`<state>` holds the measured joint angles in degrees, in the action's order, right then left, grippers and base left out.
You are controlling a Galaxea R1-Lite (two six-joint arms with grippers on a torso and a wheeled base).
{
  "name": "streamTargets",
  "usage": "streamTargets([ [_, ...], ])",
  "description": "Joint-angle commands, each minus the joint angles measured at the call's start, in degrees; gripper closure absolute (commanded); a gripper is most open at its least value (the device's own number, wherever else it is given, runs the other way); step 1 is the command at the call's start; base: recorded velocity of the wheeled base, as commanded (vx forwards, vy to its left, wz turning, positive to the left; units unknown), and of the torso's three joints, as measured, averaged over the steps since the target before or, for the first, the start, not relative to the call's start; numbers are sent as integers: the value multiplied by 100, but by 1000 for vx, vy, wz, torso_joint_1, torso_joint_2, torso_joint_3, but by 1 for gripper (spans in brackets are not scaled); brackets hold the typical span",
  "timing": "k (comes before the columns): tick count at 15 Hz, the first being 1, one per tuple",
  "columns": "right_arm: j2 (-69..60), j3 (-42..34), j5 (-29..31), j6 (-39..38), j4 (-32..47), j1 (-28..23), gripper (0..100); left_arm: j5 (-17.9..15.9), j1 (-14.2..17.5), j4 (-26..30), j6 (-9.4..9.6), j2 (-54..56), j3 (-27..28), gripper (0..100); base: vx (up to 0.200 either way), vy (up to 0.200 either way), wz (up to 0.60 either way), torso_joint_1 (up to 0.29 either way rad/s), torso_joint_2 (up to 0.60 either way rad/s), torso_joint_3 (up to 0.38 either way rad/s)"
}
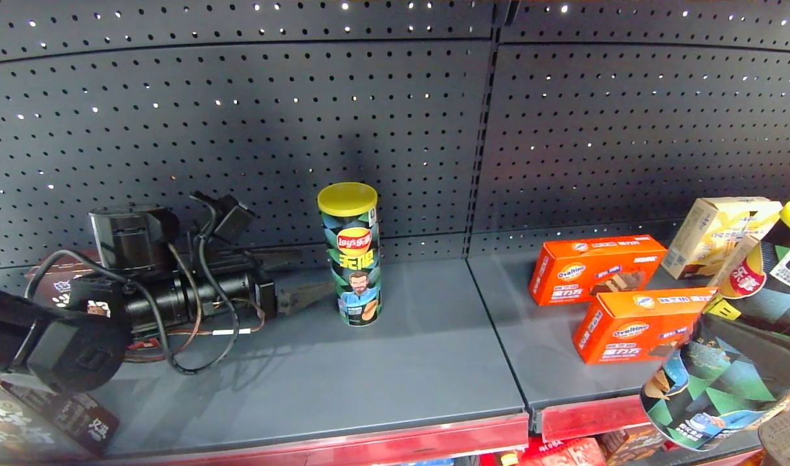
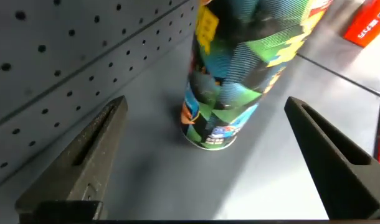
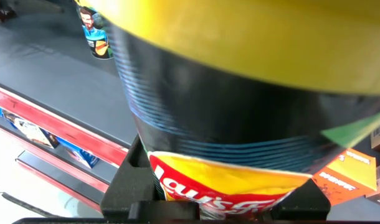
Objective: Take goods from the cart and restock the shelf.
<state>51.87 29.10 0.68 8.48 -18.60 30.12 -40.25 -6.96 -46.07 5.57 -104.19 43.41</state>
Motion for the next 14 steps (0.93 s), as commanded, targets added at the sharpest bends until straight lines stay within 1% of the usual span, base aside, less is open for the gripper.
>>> streamTargets([
  [1, -10, -10, 2, 4, -3, 2, 100, -141, 2, -16, 5, -312, 220, 0, 0, 0, 0, 0, 0, 0],
  [3, -10, -18, 2, 13, -3, 11, 100, -554, 2, -16, -3, -391, 440, 0, 0, 0, 0, 0, 0, 0],
  [6, -10, -18, 2, 13, -3, 11, 100, -703, -16, -16, 5, -602, 792, 0, 0, 0, 0, 0, 0, 0],
  [7, -19, -18, 2, 13, -3, 11, 100, -800, -16, -16, 5, -620, 818, 0, 0, 0, 0, 0, 0, 0],
  [8, -19, -18, 2, 13, -3, 11, 100, -1107, -16, -16, -12, -646, 836, 0, 0, 0, 0, 0, 0, 0],
  [9, -19, -18, 2, 13, -3, 11, 100, -1231, -16, -16, -21, -681, 836, 0, 0, 0, 0, 0, 0, 0],
  [11, -19, -18, 2, 13, -3, 11, 100, -1301, -16, -16, -12, -769, 959, 0, 0, 0, 0, 0, 0, 0],
  [12, -19, -18, 2, 22, -3, 11, 100, -1318, -16, -16, -21, -883, 1170, 0, 0, 0, 0, 0, 0, 0],
  [14, -19, -18, 2, 22, -3, 11, 100, -1336, -60, -16, -39, -980, 1372, 0, 0, 0, 0, 0, 0, 0],
])
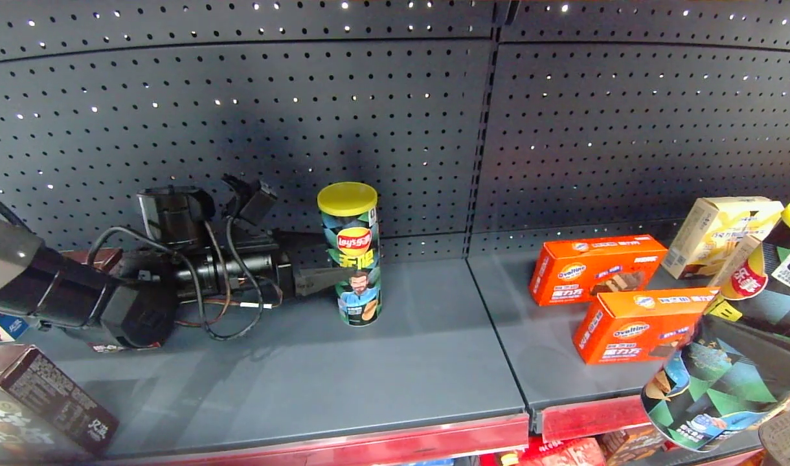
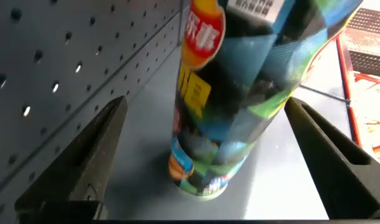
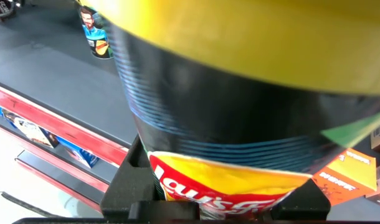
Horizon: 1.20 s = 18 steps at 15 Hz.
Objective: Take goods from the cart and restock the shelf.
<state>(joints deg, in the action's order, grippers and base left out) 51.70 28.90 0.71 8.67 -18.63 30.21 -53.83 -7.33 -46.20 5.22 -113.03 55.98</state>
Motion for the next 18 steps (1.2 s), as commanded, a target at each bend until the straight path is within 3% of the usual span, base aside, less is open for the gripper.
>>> streamTargets([
  [1, 7, 1, 0, 3, -1, 3, 100, -268, -23, -3, -21, -184, 238, 0, 0, 0, 0, 0, 0, 0],
  [2, 7, 1, 0, 3, -1, 3, 100, -576, -23, -3, -30, -255, 291, 0, 0, 0, 0, 0, 0, 0],
  [4, -2, 1, 0, 3, -1, -6, 100, -655, -32, -12, -21, -290, 300, 0, 0, 0, 0, 0, 0, 0],
  [15, 24, 1, 0, 3, -1, 3, 100, -690, -208, -12, -38, -624, 519, 0, 0, 0, 0, 0, 0, 0],
  [18, 16, -8, -9, 3, -1, 3, 100, -690, -243, -12, -197, -624, 660, 0, 0, 0, 0, 0, 0, 0],
])
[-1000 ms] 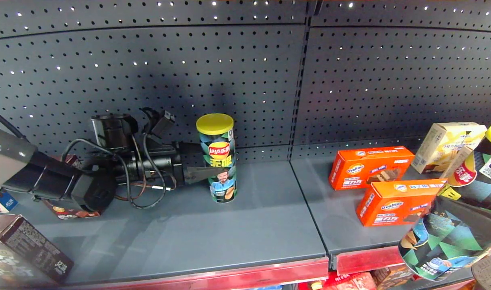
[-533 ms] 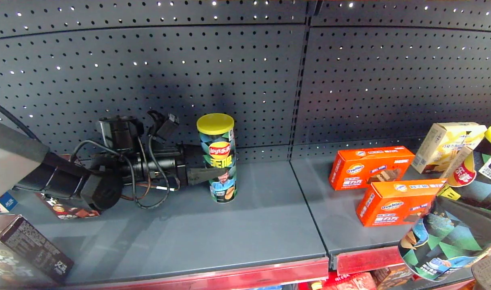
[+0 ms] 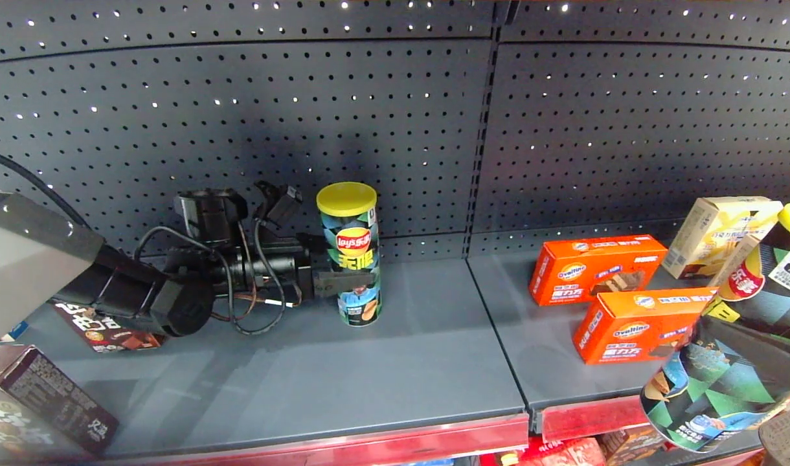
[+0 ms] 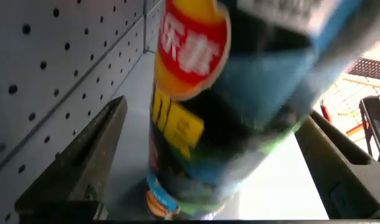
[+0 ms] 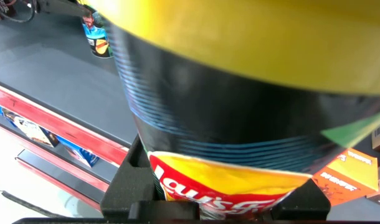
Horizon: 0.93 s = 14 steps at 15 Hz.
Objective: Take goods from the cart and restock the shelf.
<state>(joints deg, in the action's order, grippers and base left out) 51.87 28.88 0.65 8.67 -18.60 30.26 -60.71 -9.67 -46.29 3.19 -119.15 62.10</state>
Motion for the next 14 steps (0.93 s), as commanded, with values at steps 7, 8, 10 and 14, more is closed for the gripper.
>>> streamTargets([
  [7, 7, -5, -12, 3, 6, -2, 100, -37, -44, -3, -29, 76, -5, 100, 0, 0, 0, 0, 0, 0],
  [8, 7, -14, -56, 3, 6, -2, 100, -46, -62, -12, -21, 234, -145, 100, 0, 0, 0, 0, 0, 0],
  [10, -2, -14, -65, 3, 6, -11, 100, -64, -167, -12, -21, 577, -453, 100, 0, 0, 0, 0, 0, 0],
  [14, -10, -5, -56, 3, 6, -11, 100, -55, -264, -900, -91, 1307, -1640, 100, 0, 0, 0, 0, 0, 0],
])
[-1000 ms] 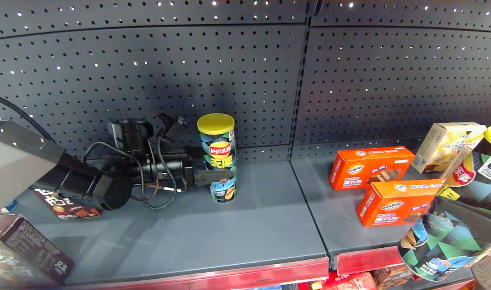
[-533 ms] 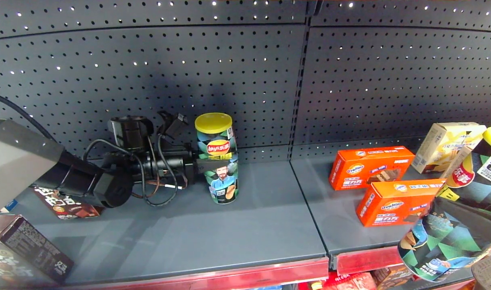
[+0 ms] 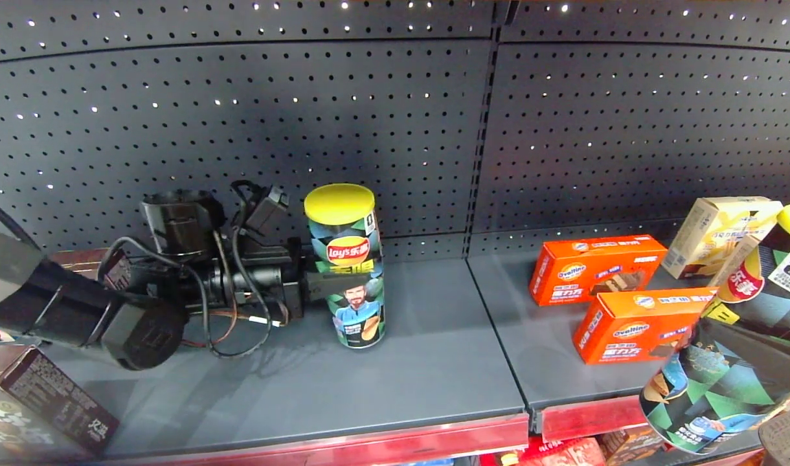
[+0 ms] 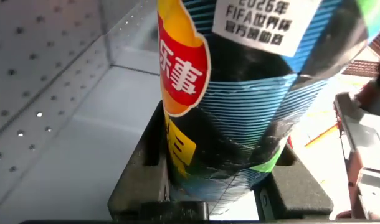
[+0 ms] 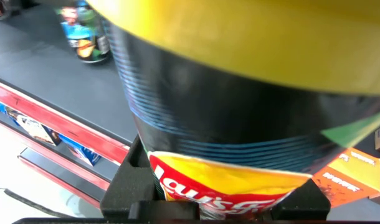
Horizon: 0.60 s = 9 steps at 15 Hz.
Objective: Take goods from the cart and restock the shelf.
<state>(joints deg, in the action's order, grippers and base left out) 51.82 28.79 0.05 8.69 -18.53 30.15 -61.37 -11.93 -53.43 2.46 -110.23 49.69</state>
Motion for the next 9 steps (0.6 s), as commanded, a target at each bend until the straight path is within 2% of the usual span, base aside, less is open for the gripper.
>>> streamTargets([
  [1, -5, 30, 4, 1, -2, -9, 100, 11, -72, -642, -194, 652, -908, 100, 0, 0, 0, 0, 0, 0],
  [5, 12, 65, 4, 1, 7, -9, 100, 46, -72, -1776, -545, 907, -1893, 100, 0, 0, 0, 0, 0, 0],
  [7, 30, 74, 4, 1, -2, -9, 100, 46, -90, -2048, -615, 898, -2060, 100, 0, 0, 0, 0, 0, 0],
  [9, 30, 74, 4, 45, -2, -18, 100, 37, -90, -2075, -615, 907, -2183, 100, 0, 0, 0, 0, 0, 0],
])
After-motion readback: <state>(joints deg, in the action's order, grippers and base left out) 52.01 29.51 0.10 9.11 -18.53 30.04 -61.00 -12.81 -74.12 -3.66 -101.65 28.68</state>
